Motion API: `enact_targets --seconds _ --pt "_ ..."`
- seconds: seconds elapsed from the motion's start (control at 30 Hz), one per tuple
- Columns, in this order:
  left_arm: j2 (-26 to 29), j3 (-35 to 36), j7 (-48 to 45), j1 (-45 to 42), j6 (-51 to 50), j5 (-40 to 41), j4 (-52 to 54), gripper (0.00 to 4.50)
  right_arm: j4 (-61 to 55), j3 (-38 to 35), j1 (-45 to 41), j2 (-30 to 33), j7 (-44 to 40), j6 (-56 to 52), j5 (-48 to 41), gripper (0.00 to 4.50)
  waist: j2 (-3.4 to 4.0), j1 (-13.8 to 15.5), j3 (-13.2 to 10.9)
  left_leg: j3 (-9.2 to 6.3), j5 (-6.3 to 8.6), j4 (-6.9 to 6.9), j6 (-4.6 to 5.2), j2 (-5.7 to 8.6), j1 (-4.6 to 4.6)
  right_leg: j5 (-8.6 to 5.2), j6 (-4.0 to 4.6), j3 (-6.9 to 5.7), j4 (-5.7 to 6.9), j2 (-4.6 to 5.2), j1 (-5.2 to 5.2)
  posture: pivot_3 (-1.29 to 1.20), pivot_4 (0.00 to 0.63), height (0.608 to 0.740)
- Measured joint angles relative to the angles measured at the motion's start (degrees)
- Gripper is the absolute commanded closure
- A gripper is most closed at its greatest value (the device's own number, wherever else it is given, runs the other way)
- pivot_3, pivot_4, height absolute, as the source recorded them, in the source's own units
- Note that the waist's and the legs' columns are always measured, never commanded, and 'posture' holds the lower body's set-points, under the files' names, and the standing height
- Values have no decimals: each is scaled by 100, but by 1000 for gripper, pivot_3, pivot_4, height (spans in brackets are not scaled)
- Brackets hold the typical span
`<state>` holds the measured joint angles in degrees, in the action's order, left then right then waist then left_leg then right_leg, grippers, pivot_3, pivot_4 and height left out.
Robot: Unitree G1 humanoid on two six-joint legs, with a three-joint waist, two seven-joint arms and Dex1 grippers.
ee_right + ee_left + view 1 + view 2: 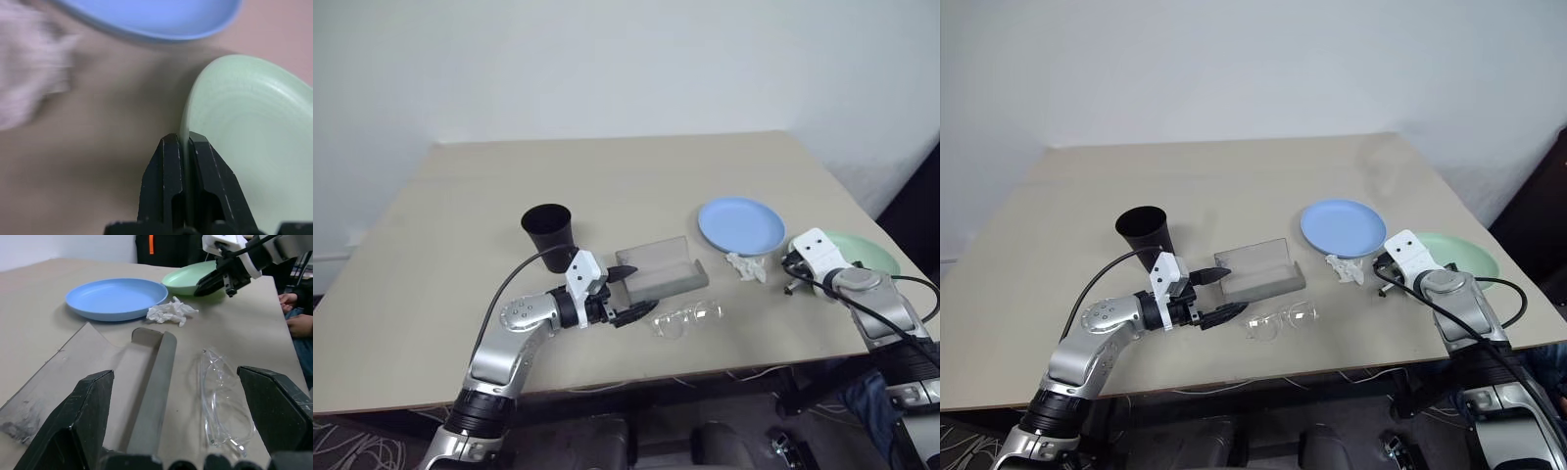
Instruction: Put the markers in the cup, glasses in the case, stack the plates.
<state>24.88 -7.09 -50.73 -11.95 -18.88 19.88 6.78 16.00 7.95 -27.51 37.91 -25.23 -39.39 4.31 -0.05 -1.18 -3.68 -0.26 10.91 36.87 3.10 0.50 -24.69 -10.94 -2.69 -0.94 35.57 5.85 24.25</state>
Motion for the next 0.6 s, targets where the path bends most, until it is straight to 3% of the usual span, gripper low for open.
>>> enact_targets --seconds 0.13,0.33,0.6 --pt "-4 -54 -1 -33 20 -2 -38 189 492 15 -343 -82 183 522 144 4473 8 0 -2 20 -3 -8 2 6 -1 -4 5 13 1 -21 3 0 0 738" --pt "2 -54 4 -74 50 -3 -78 189 1088 -18 -913 -164 183 2390 134 4473 6 -21 -2 101 -3 -2 2 -6 5 -2 4 33 -1 -47 1 0 0 738" --pt "7 -58 -5 -138 59 -5 -152 189 2007 12 -1535 -794 -1316 3517 -314 4473 7 -26 -1 106 -4 7 0 -42 9 15 31 38 5 -88 3 0 0 738"
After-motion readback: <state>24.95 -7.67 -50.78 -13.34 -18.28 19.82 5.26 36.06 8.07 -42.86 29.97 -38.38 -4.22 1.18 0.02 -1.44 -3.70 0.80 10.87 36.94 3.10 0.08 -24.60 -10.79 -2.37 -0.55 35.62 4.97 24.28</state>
